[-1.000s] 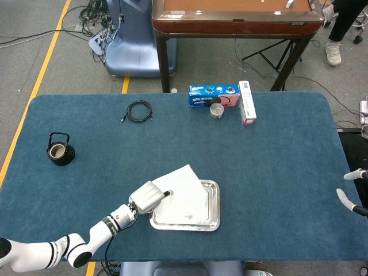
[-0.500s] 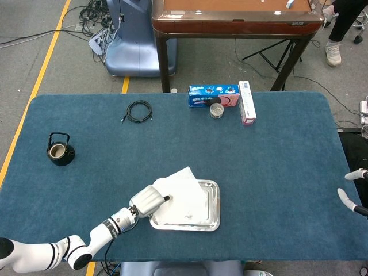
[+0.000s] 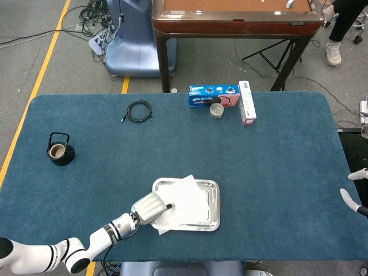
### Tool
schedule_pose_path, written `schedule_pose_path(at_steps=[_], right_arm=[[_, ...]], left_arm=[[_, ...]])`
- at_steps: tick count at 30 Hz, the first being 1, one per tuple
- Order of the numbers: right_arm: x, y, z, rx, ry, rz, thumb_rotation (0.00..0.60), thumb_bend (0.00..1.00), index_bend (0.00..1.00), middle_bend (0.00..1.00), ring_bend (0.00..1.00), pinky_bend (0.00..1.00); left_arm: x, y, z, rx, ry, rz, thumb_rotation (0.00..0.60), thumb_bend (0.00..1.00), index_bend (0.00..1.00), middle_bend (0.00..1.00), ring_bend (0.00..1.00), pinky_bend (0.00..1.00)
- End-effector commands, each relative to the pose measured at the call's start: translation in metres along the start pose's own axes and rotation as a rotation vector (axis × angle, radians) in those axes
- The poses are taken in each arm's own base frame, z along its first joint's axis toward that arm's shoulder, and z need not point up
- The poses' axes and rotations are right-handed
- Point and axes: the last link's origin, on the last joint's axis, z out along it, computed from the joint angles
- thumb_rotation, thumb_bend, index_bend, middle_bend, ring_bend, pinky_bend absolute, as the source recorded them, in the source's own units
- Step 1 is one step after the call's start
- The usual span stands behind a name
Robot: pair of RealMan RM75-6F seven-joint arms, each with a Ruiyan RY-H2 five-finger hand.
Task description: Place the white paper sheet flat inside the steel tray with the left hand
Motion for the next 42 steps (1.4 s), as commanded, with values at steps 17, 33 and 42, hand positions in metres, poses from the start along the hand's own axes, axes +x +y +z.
schedule_pose_path(at_steps=[17,33,42], right_arm=[[0.002,0.002,0.001,0.001,0.011,0.013,0.6,0.26,0.48,0.5,0.36,0.32],[0.005,0.002,-0.001,0.012,0.02,0.03,0.6,0.26,0.48,0.5,0.36,0.32],[0.004,0.0,-0.002,0.017,0.02,0.03,0.6,0.26,0.48,0.5,0.36,0.32]], left_arm=[[0.002,-0.005,0.009,0.006,0.053,0.112,0.6,0.58,0.27,1.0,1.0,1.0],[0.006,-0.008,0.007,-0.005,0.095,0.092,0.6,0.58,0.28,1.0,1.0,1.0],[0.01,-0.015,0.005,0.057,0.08,0.088,0.6,0.58,0.28,1.0,1.0,1.0]])
